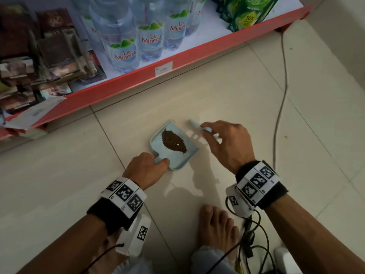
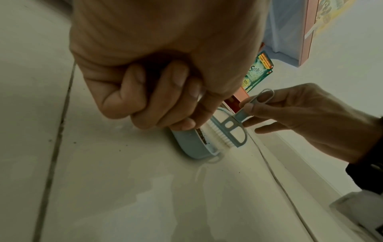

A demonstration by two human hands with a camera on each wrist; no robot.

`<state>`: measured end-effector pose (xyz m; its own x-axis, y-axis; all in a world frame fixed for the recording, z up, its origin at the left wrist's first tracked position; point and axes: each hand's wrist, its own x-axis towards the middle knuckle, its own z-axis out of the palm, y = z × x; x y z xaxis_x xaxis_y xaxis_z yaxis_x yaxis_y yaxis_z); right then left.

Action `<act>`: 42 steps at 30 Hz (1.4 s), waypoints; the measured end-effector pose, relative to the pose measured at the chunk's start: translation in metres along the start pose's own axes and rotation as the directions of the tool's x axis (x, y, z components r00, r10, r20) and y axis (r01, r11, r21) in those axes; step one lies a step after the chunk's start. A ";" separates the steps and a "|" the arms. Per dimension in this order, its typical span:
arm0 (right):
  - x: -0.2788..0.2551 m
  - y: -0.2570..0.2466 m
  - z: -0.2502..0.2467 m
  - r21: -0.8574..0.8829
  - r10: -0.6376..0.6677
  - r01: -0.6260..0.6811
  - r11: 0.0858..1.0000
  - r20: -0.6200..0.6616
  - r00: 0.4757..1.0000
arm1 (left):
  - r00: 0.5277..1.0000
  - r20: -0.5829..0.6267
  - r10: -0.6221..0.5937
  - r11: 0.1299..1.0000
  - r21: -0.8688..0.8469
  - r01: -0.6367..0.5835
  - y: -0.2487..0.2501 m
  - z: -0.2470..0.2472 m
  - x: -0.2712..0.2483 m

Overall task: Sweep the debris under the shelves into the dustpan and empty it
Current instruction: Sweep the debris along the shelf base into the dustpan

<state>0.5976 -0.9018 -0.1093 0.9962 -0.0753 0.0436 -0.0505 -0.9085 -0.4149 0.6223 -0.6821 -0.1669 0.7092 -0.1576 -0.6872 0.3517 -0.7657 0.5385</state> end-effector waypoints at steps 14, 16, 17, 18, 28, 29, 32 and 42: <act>0.076 0.006 0.000 0.141 -0.208 0.204 0.969 0.015 0.978 | 0.982 -0.146 0.121 0.977 -0.160 -0.144 -0.024 0.006 -0.014; 0.082 0.000 0.007 0.093 -0.254 0.242 0.966 0.137 0.958 | 0.977 -0.178 0.120 0.974 -0.170 -0.151 -0.036 0.006 -0.020; 0.082 -0.002 0.009 0.074 -0.284 0.274 0.959 0.194 0.939 | 0.974 -0.194 0.116 0.972 -0.180 -0.152 -0.042 0.005 -0.023; 0.078 -0.002 0.008 0.063 -0.312 0.306 0.950 0.246 0.917 | 0.973 -0.202 0.112 0.971 -0.187 -0.150 -0.048 0.005 -0.027; 0.027 0.035 -0.034 0.104 -0.406 0.395 0.913 0.342 0.847 | 0.974 -0.192 0.120 0.965 -0.210 -0.160 -0.062 -0.005 -0.040; 0.027 0.036 -0.036 0.126 -0.407 0.387 0.913 0.287 0.867 | 0.974 -0.191 0.122 0.963 -0.215 -0.163 -0.062 -0.004 -0.040; 0.035 0.036 -0.034 0.165 -0.381 0.360 0.918 0.121 0.917 | 0.970 -0.199 0.138 0.957 -0.224 -0.182 -0.061 0.000 -0.039; 0.032 0.040 -0.019 0.097 -0.412 0.404 0.910 0.328 0.850 | 0.969 -0.185 0.165 0.965 -0.175 -0.198 -0.053 0.005 -0.031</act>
<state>0.6264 -0.9482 -0.1073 0.8908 0.4455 -0.0899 0.3633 -0.8169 -0.4479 0.5788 -0.6398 -0.1770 0.8580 -0.1641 -0.4868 0.3057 -0.5984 0.7406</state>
